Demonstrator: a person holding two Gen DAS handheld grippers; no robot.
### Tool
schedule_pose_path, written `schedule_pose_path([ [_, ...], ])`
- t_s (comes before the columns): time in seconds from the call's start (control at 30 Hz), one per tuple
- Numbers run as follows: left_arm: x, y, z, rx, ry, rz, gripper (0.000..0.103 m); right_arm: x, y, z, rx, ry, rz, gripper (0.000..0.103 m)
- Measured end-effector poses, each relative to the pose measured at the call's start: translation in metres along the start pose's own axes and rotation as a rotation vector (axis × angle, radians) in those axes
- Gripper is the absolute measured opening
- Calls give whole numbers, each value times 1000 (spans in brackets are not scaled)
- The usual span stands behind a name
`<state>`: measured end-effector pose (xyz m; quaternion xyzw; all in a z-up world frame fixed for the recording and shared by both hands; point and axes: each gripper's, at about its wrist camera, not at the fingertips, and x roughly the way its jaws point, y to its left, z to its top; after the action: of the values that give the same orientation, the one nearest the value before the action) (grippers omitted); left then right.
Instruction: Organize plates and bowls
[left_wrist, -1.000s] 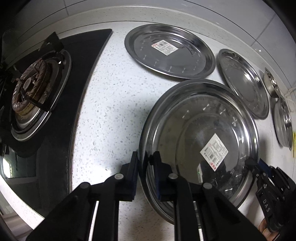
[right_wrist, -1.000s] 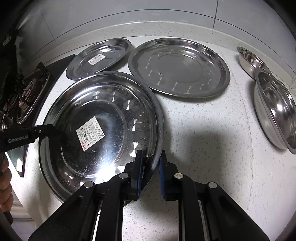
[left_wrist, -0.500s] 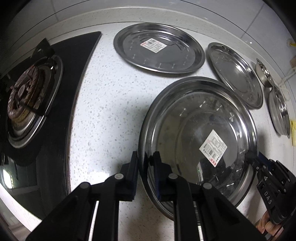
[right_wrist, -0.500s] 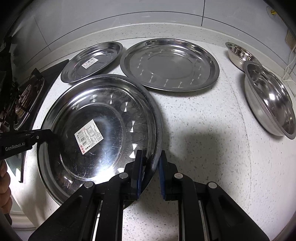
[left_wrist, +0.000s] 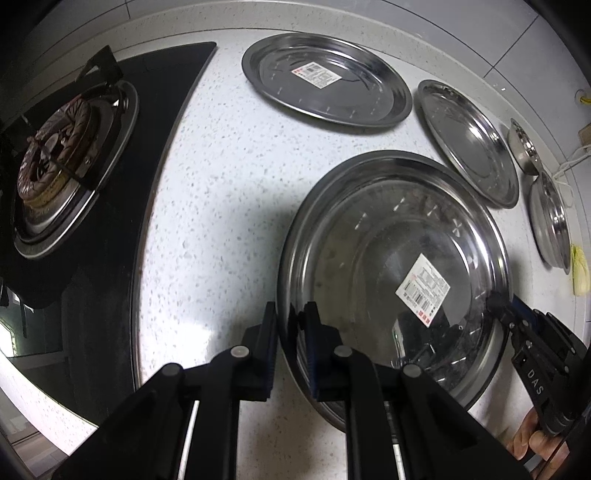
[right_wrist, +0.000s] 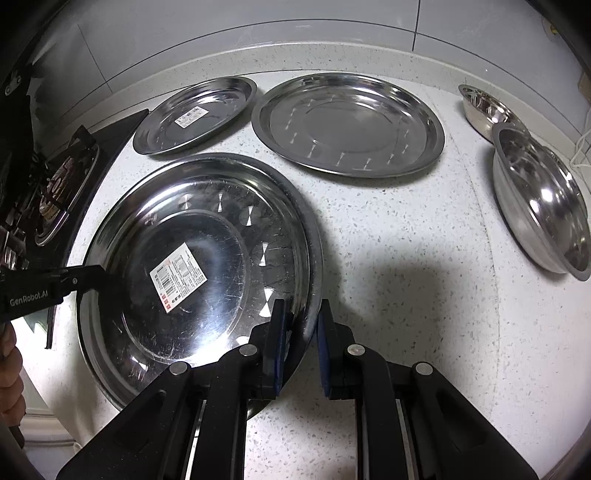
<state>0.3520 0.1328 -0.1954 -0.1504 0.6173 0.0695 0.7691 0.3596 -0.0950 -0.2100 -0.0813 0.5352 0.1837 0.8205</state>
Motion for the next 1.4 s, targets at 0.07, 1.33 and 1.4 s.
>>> schedule_pose_path([
  [0.07, -4, 1, -1, -3, 4, -12, 12, -6, 1, 2, -8, 0, -5, 14],
  [1.33, -78, -36, -124, 161, -77, -191, 12, -101, -30, -116, -12, -64, 34, 14],
  [1.4, -73, -44, -127, 181, -71, -205, 12, -105, -40, -124, 1, -73, 29, 14],
])
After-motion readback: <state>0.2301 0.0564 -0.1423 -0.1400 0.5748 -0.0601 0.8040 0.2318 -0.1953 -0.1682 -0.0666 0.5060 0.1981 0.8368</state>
